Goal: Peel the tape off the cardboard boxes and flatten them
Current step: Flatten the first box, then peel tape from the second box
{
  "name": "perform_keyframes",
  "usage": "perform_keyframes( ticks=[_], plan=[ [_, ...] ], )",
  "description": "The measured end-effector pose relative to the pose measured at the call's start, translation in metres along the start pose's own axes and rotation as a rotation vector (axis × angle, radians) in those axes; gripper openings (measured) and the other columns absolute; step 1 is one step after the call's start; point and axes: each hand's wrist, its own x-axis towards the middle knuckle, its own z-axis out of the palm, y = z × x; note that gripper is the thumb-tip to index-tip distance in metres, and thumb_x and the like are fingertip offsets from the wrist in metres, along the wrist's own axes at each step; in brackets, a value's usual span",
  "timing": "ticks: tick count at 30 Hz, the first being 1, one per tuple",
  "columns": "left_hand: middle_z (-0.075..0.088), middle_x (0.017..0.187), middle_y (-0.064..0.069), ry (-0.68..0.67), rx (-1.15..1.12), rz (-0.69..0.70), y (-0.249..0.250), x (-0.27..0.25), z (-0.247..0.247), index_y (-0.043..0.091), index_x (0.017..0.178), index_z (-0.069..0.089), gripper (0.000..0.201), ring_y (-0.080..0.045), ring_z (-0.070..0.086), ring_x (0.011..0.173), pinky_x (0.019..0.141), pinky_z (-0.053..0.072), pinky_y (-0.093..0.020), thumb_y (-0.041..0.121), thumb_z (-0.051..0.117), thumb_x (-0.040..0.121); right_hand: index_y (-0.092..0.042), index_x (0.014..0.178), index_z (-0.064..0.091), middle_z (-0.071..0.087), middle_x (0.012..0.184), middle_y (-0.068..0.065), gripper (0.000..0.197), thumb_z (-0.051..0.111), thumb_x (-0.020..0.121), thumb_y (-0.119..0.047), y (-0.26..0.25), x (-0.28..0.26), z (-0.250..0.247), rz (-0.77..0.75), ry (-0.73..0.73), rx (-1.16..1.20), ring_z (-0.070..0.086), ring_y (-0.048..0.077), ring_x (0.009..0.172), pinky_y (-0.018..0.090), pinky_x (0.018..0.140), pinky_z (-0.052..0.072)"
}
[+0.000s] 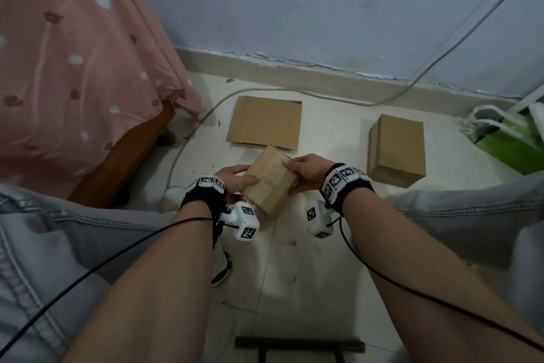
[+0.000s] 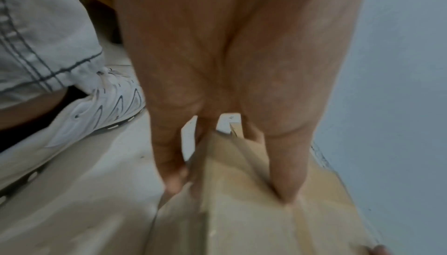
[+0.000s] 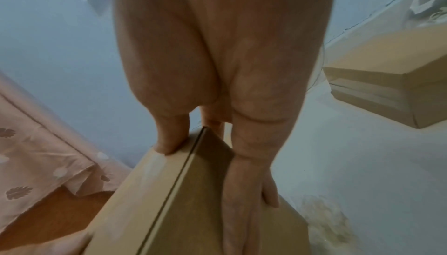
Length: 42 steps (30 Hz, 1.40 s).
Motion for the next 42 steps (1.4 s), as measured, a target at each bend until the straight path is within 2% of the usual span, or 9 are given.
perform_keyframes(
  ticks=[4,7,9,12,15,24,33,38,42],
  plan=[
    [0.065,0.115,-0.013,0.180,-0.225,0.017,-0.009,0.011,0.004,0.030,0.105,0.068,0.040,-0.028,0.066,0.095,0.082,0.058,-0.037,0.040,0.085,0.069,0.000,0.117,0.061,0.067,0.111,0.017,0.054,0.058,0.094,-0.049,0.011,0.016,0.003,0.053,0.051,-0.063,0.070,0.038,0.098,0.048,0.084,0.060],
    [0.064,0.119,-0.012,0.297,-0.262,0.038,-0.014,0.031,0.005,0.036,0.088,0.068,0.040,-0.030,0.065,0.101,0.090,0.056,-0.043,0.052,0.086,0.055,-0.009,0.109,0.060,0.068,0.106,0.017,0.052,0.041,0.099,-0.056,0.012,0.019,0.010,0.014,0.150,-0.269,0.071,0.037,0.091,0.049,0.082,0.060],
    [0.066,0.113,-0.012,0.302,-0.286,0.064,-0.011,0.035,0.008,0.029,0.094,0.069,0.030,-0.031,0.065,0.102,0.092,0.054,-0.047,0.040,0.083,0.070,-0.010,0.120,0.059,0.065,0.116,0.019,0.053,0.033,0.102,-0.052,0.006,0.019,0.014,-0.084,0.238,-0.520,0.065,0.038,0.102,0.046,0.090,0.054],
    [0.064,0.107,-0.010,0.287,-0.275,0.063,-0.004,0.033,0.011,0.019,0.115,0.066,0.034,-0.030,0.060,0.096,0.089,0.055,-0.047,0.032,0.074,0.085,-0.010,0.143,0.043,0.055,0.137,0.020,0.045,0.040,0.103,-0.029,-0.007,0.018,0.020,-0.264,0.316,-0.646,0.053,0.036,0.124,0.038,0.101,0.042],
    [0.062,0.104,-0.010,0.277,-0.294,0.048,0.000,0.032,0.011,0.019,0.114,0.064,0.031,-0.029,0.058,0.092,0.085,0.055,-0.043,0.031,0.072,0.087,-0.005,0.142,0.046,0.055,0.137,0.019,0.047,0.051,0.096,-0.014,-0.019,0.009,0.024,-0.400,0.274,-0.727,0.051,0.034,0.126,0.037,0.105,0.042],
    [0.063,0.088,-0.004,0.276,-0.353,0.069,-0.002,0.031,0.012,0.020,0.105,0.065,0.026,-0.030,0.062,0.088,0.086,0.056,-0.049,0.028,0.076,0.083,-0.008,0.136,0.052,0.055,0.127,0.014,0.061,0.071,0.085,-0.036,-0.015,0.007,0.024,-0.429,0.185,-0.934,0.055,0.031,0.115,0.037,0.095,0.048],
    [0.067,0.098,-0.009,0.292,-0.296,0.066,0.002,0.028,0.013,0.017,0.118,0.064,0.040,-0.032,0.065,0.092,0.087,0.056,-0.049,0.032,0.076,0.083,-0.007,0.113,0.060,0.062,0.107,0.013,0.042,0.069,0.085,-0.037,-0.023,0.014,0.029,-0.446,0.208,-1.162,0.058,0.028,0.095,0.030,0.072,0.039],
    [0.066,0.097,-0.010,0.300,-0.281,0.070,0.002,0.026,0.013,0.016,0.119,0.063,0.042,-0.032,0.064,0.089,0.084,0.057,-0.048,0.032,0.076,0.083,-0.004,0.111,0.058,0.062,0.108,0.019,0.024,0.051,0.094,-0.020,-0.019,0.013,0.031,-0.445,0.275,-1.167,0.060,0.037,0.100,0.034,0.075,0.042],
    [0.067,0.105,-0.013,0.301,-0.298,0.075,0.000,0.027,0.012,0.014,0.121,0.063,0.045,-0.031,0.065,0.090,0.083,0.058,-0.045,0.032,0.076,0.082,-0.010,0.130,0.059,0.066,0.120,0.015,0.039,0.055,0.096,-0.029,-0.016,0.006,0.018,-0.499,0.272,-0.964,0.061,0.032,0.109,0.035,0.090,0.050]
  ],
)
